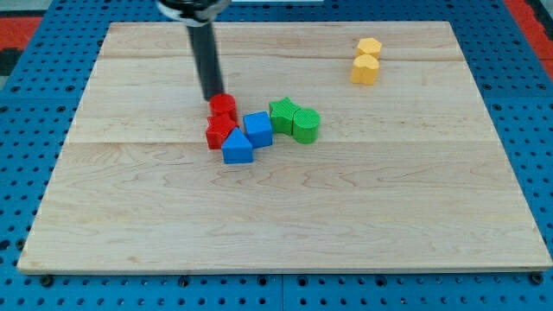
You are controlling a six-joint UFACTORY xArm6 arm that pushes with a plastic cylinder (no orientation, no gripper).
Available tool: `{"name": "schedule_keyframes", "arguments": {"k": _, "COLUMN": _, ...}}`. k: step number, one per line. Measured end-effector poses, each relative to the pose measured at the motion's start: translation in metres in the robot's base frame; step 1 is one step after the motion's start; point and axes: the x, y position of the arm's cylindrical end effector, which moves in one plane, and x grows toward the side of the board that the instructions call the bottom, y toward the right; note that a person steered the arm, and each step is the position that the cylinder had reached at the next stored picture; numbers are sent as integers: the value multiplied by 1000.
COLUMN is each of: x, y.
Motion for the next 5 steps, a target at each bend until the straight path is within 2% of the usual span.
{"name": "schedule_keyframes", "arguments": {"k": 1, "x": 4, "y": 19}}
{"name": "schedule_keyframes", "arguments": {"k": 2, "x": -52, "y": 46}}
{"name": "schedule_keyframes", "arguments": {"k": 3, "x": -91, "y": 105}}
{"name": "schedule_keyframes", "arguments": {"k": 4, "x": -126, "y": 131}}
{"name": "schedule_keyframes", "arguments": {"k": 5, "x": -135, "y": 129}}
